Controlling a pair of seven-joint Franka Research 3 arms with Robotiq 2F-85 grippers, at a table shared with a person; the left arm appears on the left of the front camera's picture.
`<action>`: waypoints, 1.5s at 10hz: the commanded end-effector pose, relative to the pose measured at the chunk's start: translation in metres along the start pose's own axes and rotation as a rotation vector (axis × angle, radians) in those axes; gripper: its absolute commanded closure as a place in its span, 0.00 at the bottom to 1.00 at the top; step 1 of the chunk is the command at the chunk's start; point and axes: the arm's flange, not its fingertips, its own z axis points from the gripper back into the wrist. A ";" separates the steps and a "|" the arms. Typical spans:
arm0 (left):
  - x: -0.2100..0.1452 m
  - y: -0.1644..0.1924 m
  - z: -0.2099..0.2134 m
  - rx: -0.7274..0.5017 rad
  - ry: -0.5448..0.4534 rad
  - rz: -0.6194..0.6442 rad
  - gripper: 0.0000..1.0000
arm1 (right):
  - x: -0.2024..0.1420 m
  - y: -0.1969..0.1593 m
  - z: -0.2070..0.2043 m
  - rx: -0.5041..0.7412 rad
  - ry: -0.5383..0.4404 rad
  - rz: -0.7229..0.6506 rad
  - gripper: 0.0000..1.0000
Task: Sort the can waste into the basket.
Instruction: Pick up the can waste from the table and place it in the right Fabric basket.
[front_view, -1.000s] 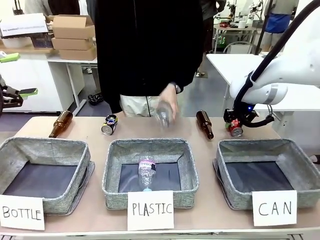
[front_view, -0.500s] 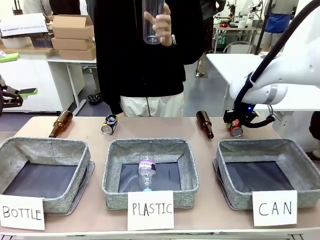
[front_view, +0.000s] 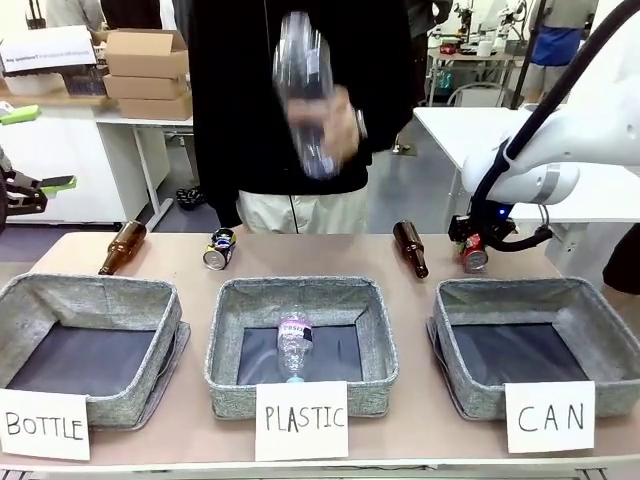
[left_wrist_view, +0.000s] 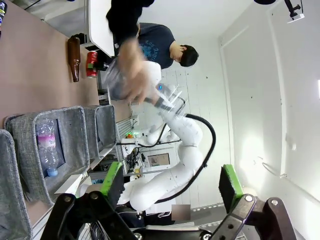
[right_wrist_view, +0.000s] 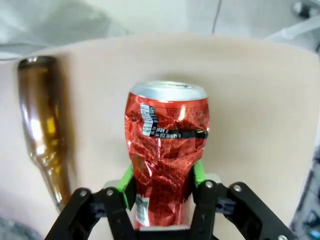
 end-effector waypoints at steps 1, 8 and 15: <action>-0.002 0.000 0.000 -0.012 0.007 -0.017 0.00 | -0.089 -0.005 0.101 0.084 -0.052 0.206 1.00; -0.002 0.000 0.000 -0.012 0.007 -0.017 0.00 | -0.256 -0.046 0.156 0.372 0.049 0.790 1.00; -0.002 0.000 0.000 -0.012 0.007 -0.017 0.00 | -0.250 -0.044 0.155 0.370 0.037 0.787 0.00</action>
